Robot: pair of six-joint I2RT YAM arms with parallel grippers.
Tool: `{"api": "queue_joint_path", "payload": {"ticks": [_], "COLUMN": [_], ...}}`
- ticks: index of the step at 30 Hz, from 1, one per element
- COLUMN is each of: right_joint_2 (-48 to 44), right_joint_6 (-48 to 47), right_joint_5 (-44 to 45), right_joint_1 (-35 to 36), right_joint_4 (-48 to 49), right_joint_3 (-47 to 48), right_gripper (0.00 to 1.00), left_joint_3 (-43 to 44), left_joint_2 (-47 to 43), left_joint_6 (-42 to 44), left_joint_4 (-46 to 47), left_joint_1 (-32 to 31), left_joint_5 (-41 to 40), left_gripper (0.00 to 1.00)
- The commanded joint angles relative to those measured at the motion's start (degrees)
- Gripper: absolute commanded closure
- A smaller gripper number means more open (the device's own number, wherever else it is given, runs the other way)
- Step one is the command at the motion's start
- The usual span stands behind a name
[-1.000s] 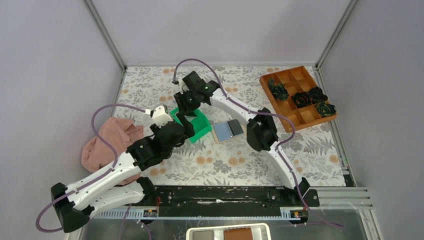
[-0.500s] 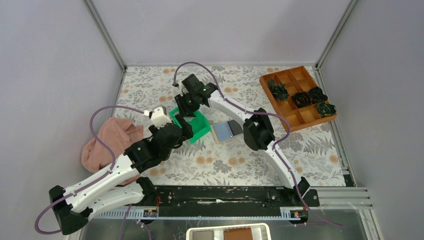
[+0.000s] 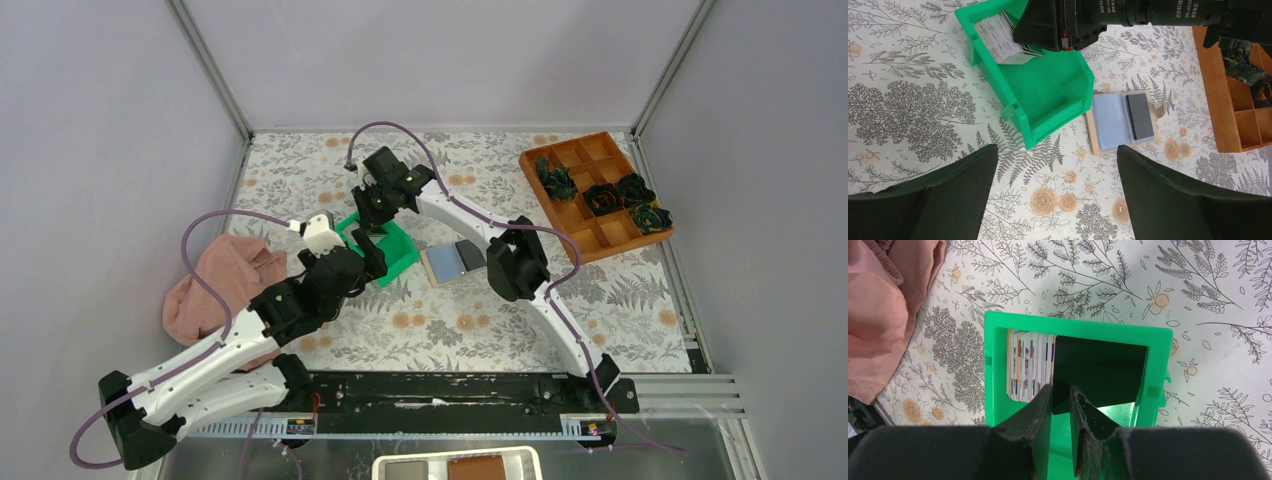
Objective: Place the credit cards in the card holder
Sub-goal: Pick up the credit card from the storage box.
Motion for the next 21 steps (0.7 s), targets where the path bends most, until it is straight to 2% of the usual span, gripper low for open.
{"api": "queue_joint_path", "payload": {"ticks": [1,21], "right_joint_2": [-2.7,-3.9], "right_joint_6": [0.4,0.3], "right_joint_5": [-0.5,-1.2], "right_joint_1": [0.5,-1.4], "right_joint_4": [-0.8,-1.1], "right_joint_3": [3.0,2.2], "right_gripper": [0.75,0.72], "left_joint_3": [-0.3,-0.1], "left_joint_2": [0.2,1.4], "left_joint_6": [1.4,2.4], "left_joint_4": [3.8,4.6], "left_joint_1": [0.3,0.8], "left_joint_5": [-0.3,0.1], "left_gripper": [0.04,0.04]}}
